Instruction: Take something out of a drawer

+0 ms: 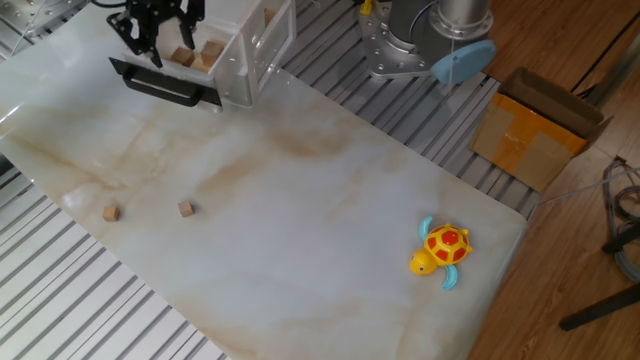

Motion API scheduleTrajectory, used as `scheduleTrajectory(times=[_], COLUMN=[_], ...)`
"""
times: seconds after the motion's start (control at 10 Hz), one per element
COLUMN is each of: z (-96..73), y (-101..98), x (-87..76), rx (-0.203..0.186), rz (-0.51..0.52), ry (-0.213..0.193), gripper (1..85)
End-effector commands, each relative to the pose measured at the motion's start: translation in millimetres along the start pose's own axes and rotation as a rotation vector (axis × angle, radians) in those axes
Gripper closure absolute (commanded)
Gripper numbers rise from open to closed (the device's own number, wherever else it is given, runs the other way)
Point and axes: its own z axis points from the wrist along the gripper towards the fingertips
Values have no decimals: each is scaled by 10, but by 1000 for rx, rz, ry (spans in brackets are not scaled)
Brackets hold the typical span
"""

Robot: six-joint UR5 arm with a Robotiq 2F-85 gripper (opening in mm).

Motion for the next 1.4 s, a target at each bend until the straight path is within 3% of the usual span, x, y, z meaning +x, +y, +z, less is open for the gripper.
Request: scheduleTrajectory(times=[0.0, 0.4, 0.7, 0.9, 1.1, 1.3], z=[-28, 53, 133, 87, 85, 79], y=[2, 181, 402, 381, 442, 442], x=[-18, 82, 55, 276, 252, 294], rx=[3, -58, -92, -92, -117, -124], rz=[11, -125, -186, -275, -338, -397], ry=[-13, 32, 37, 119, 103, 115], gripper=[323, 283, 257, 277, 273, 277])
